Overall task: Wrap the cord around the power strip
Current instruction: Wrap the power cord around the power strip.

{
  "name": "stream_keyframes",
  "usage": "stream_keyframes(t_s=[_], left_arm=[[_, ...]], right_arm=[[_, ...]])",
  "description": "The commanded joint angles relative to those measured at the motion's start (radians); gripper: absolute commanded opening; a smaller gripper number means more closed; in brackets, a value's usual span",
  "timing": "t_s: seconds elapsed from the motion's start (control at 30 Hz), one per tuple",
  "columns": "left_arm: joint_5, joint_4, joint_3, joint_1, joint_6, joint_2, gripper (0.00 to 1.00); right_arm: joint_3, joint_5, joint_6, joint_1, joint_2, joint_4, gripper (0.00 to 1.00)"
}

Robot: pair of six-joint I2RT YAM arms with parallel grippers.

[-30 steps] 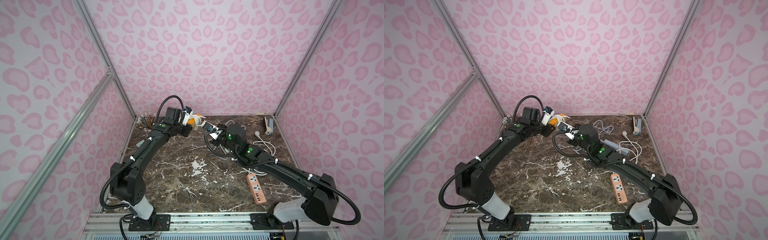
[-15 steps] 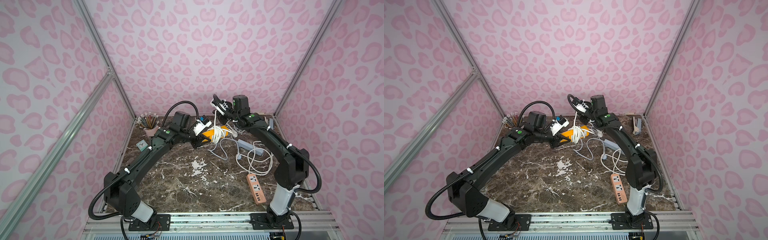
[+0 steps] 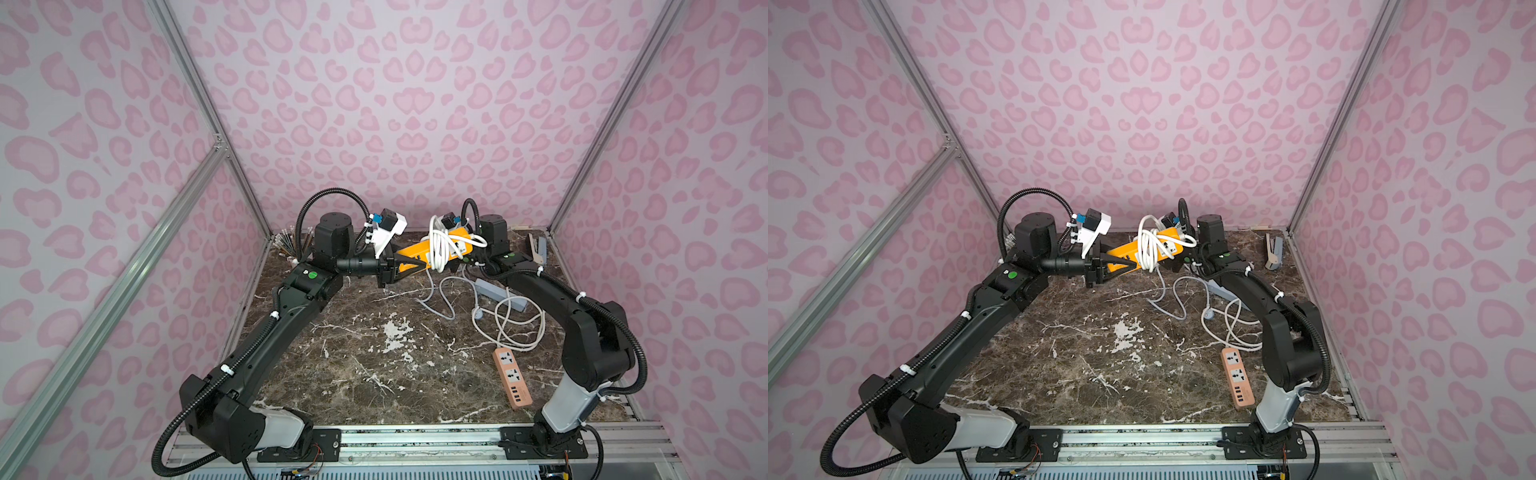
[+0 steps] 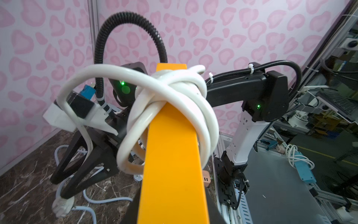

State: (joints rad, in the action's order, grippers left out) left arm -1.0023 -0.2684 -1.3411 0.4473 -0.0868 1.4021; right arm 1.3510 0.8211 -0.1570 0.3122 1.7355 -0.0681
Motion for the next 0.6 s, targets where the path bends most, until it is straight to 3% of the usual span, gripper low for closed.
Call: stream_keyframes(t_s=[0.0, 0.33, 0.43, 0.57], left_arm=[[-0.024, 0.133, -0.009, -0.008, -0.045, -0.012, 0.03], [0.022, 0.229, -0.01, -0.028, -0.145, -0.018, 0.03], [0.05, 0.241, -0.007, -0.039, -0.166, -0.015, 0.03], [0.172, 0.256, 0.003, -0.064, -0.215, -0.002, 0.03]], right_arm=[[-0.057, 0.027, 0.084, 0.001, -0.023, -0.18, 0.44], [-0.252, -0.055, 0.226, 0.01, -0.072, -0.416, 0.4], [-0.291, -0.075, 0.252, 0.01, -0.092, -0.46, 0.33], [-0.331, -0.14, 0.299, 0.015, -0.113, -0.486, 0.15]])
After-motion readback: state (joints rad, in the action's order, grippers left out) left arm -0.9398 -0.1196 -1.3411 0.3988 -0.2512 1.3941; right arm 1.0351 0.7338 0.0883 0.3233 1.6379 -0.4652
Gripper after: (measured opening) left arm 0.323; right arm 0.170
